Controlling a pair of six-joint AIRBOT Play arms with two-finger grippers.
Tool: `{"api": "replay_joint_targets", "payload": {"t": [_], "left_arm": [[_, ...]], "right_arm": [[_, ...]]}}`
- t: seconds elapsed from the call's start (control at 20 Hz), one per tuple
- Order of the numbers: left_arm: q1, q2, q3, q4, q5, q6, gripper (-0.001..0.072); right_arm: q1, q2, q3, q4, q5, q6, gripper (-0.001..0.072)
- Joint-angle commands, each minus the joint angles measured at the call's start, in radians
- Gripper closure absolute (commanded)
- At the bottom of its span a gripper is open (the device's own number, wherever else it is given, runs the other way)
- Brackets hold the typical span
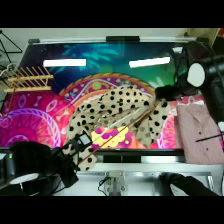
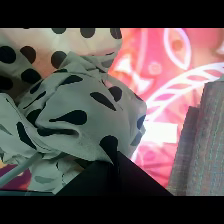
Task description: Fold the shirts.
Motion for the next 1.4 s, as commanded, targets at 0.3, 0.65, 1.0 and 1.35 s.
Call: {"api": "replay_joint_targets", "payload": {"t": [0.3, 0.65, 1.0, 1.35], "left_arm": [[-0.032, -0.047, -0.087, -0.050, 0.133, -0.013, 0.0667], [0.059, -0.301, -0.085, -0.087, 0.453, -0.023, 0.0667], [0.138, -0.333, 0.076, -0.195, 0.468, 0.302, 0.0667], [0.149, -0.318, 0.099, -0.078, 0.130, 0.471, 0.0668]], "right_arm": [[-0.001, 0.001, 0.001, 0.042, 0.031, -0.023, 0.0658], [0.000, 0.121, 0.001, 0.270, 0.035, -0.089, 0.0659], [0.000, 0.254, 0.001, 0.690, 0.025, -0.162, 0.0659], [0.000, 0.251, 0.001, 0.490, 0.090, -0.161, 0.0659]]}}
